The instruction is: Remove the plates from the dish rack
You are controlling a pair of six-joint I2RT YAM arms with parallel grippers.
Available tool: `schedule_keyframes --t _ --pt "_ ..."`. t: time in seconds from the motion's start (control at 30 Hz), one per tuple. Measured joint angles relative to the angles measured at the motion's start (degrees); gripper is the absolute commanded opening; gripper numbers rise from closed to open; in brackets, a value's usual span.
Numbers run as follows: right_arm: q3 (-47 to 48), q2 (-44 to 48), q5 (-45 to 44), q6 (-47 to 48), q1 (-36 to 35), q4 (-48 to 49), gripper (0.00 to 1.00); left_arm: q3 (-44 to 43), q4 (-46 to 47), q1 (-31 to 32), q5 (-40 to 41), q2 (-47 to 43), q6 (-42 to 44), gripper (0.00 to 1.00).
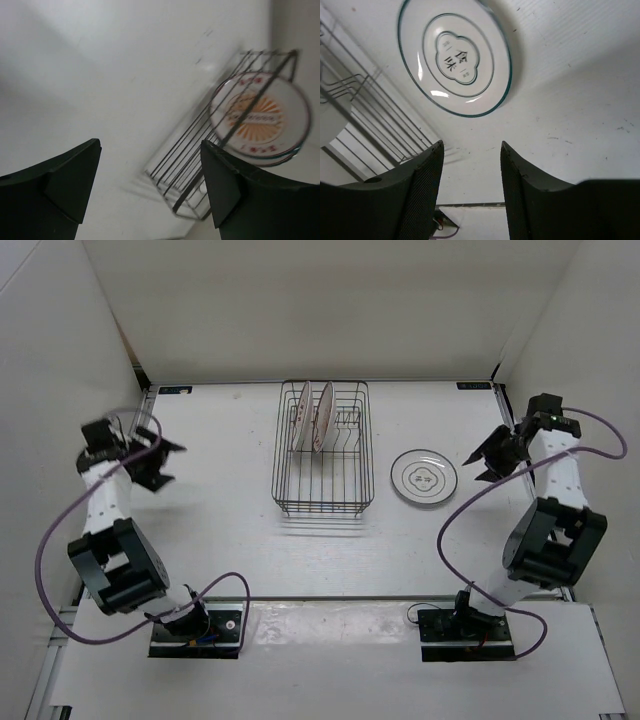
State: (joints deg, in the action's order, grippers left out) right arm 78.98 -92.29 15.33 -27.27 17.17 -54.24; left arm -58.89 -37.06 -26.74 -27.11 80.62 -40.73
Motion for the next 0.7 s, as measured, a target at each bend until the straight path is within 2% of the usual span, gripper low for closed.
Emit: schedule_keyframes --t 0.07,0.1,0.17,0.2,0.27,0.3,0.33,0.37,0.4,0.47,0.5,0.57,0.7 --pt "-0.1 4.2 -0.4 -0.5 0.0 -1.0 0.53 -12.9 -0.3 0.2 0.9 5.0 1.3 0.91" --pt "-0.2 6.3 -0.4 -0.8 -0.1 -1.6 0.53 -20.9 -1.6 0.2 1.2 8.1 2.4 0.88" --pt "-0.7 9.5 -0.6 -1.1 -0.2 -2.2 0.53 -38.1 -1.6 0.8 1.0 15.5 4.4 1.00" --pt "-1.2 10.7 -0.6 -1.2 -0.3 -2.5 0.53 -46.9 -1.6 2.0 0.7 20.0 6.1 1.00" --pt "-2.5 11.7 -0.8 -1.3 -0.5 -3.2 0.53 -67.4 -2.7 8.6 1.1 30.5 10.4 1.00" --pt "-3.1 11.5 -0.9 -1.4 -0.7 -3.6 0.53 -77.8 -3.8 13.8 2.1 36.1 12.9 1.00" --pt "-3.1 10.9 -1.0 -1.5 -0.8 -4.1 0.53 -84.6 -3.4 20.2 2.9 40.5 15.1 1.00" --pt "-3.1 10.1 -1.0 -1.5 -0.9 -4.4 0.53 -84.3 -1.7 26.7 3.1 41.6 16.6 1.00" --pt "-3.1 9.3 -1.0 -1.5 -1.0 -4.4 0.53 -79.1 0.3 32.1 3.0 40.7 17.5 1.00" --pt "-3.0 8.1 -1.0 -1.5 -1.2 -4.5 0.53 -61.2 1.8 43.0 2.6 35.4 20.4 1.00" --pt "-3.0 7.9 -1.1 -1.5 -1.2 -4.5 0.53 -57.0 0.2 46.1 2.6 34.9 21.7 1.00" --pt "-3.0 7.9 -1.1 -1.4 -1.6 -4.6 0.53 -54.5 -4.1 49.8 3.6 36.3 24.7 1.00" --pt "-3.0 8.0 -1.3 -0.8 -2.1 -4.7 0.53 -57.4 -6.9 48.2 5.3 38.2 27.1 1.00"
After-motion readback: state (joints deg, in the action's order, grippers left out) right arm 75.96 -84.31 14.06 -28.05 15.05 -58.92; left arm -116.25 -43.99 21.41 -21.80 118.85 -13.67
